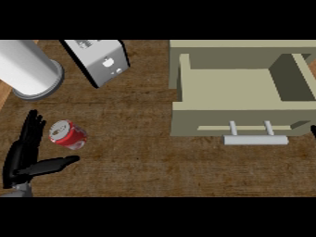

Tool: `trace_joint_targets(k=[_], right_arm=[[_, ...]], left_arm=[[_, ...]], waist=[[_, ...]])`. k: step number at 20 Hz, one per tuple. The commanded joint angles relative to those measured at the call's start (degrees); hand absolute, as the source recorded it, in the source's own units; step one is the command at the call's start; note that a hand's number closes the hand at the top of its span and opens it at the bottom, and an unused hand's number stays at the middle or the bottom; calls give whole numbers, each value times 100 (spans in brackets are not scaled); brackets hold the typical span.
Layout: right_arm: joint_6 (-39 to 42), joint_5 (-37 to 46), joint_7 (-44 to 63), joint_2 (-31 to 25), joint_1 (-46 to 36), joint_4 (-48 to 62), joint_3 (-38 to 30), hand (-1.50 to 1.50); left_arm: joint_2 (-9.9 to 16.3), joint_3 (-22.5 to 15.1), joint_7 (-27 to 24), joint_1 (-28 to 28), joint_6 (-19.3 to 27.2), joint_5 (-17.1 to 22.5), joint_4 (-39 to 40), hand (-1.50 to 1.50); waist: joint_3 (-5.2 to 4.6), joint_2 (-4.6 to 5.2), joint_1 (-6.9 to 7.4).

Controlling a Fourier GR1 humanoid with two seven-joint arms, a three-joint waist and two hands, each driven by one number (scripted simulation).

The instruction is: Pick up the can, place it into the drawer and close the drawer

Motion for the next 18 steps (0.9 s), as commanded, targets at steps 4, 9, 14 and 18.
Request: trace_joint_targets(k=[4,9,14,18], right_arm=[[98,-252,226,-184,-278,-3,-297,-150],[89,-59,-5,-17,-148,101,-147,-150],[-288,377,645,237,-254,-516,333,-150],[-145,277,34,247,-26,-189,311,-150]], left_arm=[[150,90,-329,-287,-3,18,749,-150],[93,161,-931,-265,-133,116,1518,-150],[150,188,-899,-446,-29,204,1704,-150],[224,197,-1393,-644,-43,178,2308,-150]], waist=[[0,0,-2],[-1,2,-6],[-1,1,3],[-1,1,-2]])
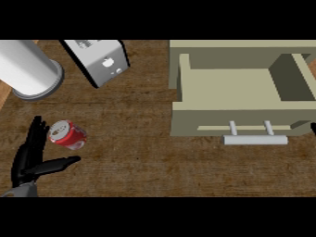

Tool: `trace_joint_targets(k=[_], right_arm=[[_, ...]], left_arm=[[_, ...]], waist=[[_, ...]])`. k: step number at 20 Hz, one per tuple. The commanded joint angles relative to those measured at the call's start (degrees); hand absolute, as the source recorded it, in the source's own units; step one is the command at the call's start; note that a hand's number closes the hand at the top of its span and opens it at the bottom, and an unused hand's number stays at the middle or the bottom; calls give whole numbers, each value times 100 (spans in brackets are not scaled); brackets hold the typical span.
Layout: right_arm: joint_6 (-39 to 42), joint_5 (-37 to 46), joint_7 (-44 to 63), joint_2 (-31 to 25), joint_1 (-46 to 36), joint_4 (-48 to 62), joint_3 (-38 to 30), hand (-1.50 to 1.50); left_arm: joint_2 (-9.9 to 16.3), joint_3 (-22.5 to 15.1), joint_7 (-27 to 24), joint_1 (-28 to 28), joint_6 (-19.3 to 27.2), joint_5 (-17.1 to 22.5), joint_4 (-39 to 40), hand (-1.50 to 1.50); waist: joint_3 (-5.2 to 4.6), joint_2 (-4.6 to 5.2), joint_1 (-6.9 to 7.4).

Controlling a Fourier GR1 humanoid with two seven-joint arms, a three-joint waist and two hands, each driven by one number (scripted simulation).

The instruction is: Pick up the can, place it into the drawer and close the drawer

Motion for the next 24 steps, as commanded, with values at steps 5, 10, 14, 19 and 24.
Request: trace_joint_targets(k=[5,10,14,19,24], right_arm=[[29,49,-7,72,-39,12,-2,-150],[-47,131,5,103,-138,155,11,-150],[323,-444,-199,-175,171,4,-552,-150],[170,-271,346,-45,-28,-223,-236,-150],[339,-235,-66,65,539,-396,-125,-150]], left_arm=[[183,-47,-273,-201,-86,124,463,-150],[128,-80,-237,-742,181,83,1006,-150],[241,-92,48,-786,175,163,788,-150],[8,-245,-334,-1231,275,83,1478,-150],[122,-292,-424,-1335,191,96,1596,-150]], waist=[[1,-1,7],[0,2,0],[3,-5,-1],[0,1,-9],[1,-1,-16]])
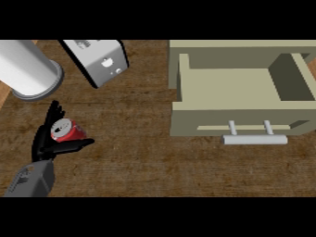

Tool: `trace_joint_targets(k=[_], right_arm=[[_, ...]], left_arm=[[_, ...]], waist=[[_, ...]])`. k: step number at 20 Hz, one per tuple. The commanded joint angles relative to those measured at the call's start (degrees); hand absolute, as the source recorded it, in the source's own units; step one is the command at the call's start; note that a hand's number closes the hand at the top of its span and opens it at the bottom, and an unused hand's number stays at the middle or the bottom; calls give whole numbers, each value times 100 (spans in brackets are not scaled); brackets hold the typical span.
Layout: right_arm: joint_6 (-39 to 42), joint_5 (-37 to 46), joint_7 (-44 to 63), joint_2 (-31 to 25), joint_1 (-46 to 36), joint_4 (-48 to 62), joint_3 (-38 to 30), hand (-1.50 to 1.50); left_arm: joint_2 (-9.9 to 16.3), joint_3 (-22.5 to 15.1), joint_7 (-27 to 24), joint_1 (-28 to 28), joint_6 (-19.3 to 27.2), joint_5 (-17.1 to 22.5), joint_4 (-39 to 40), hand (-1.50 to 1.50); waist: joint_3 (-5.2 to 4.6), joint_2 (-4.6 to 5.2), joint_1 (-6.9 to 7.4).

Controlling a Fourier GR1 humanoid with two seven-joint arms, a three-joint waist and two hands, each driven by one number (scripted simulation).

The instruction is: Pick up the can, place it into the drawer and close the drawer

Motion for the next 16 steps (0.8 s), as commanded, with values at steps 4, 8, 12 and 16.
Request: trace_joint_targets(k=[4,8,12,16], right_arm=[[72,-159,320,-25,16,-317,-90,-150],[91,-266,356,-122,-117,-176,-317,-150],[271,-602,364,-192,60,-321,-511,-150],[383,-336,-387,-74,217,143,-459,-150]], left_arm=[[126,28,-266,-470,-296,91,601,-150],[-36,-191,-12,-82,-322,152,-113,150],[-193,-64,-460,-366,-406,265,427,150],[-424,-339,158,-104,-320,348,-594,150]], waist=[[-2,6,-20],[1,-2,9],[-2,7,-28],[3,-7,13]])
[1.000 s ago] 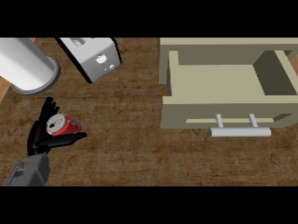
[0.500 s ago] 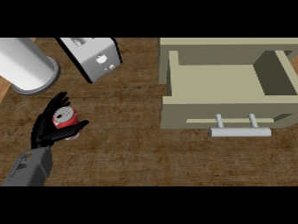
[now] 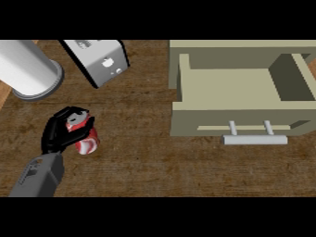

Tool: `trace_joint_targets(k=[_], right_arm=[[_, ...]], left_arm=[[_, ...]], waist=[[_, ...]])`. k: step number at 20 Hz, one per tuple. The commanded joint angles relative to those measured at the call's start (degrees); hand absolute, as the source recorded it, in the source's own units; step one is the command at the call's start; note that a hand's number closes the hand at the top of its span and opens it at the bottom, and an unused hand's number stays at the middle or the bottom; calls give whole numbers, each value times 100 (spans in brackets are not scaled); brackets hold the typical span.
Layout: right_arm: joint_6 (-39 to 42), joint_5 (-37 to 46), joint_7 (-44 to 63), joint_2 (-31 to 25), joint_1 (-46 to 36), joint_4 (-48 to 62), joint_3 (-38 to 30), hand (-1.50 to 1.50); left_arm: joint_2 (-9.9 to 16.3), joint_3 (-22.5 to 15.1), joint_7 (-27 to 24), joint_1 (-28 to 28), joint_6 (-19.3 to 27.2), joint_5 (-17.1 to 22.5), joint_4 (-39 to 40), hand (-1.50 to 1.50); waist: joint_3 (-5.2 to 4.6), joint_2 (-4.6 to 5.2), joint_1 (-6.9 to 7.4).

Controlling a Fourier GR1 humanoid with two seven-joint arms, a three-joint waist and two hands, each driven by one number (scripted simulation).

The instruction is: Pick up the can, place it into the drawer and close the drawer

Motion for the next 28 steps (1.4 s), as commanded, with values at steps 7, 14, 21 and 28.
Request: trace_joint_targets(k=[7,14,21,28], right_arm=[[213,-344,0,-128,-93,134,-381,-150],[45,-37,-201,125,340,-198,17,-150],[-268,-162,647,-136,-281,-348,-120,-150],[-243,-187,641,-126,-148,-582,-84,-150]], left_arm=[[-278,-235,605,557,424,172,-1563,150],[-428,-645,1170,896,455,121,-2802,150],[-527,-1136,2090,307,795,-250,-3505,150],[-892,-1487,3402,-810,1323,-476,-3986,150]], waist=[[3,-4,18],[3,-5,6],[2,-2,14],[2,-4,-10]])
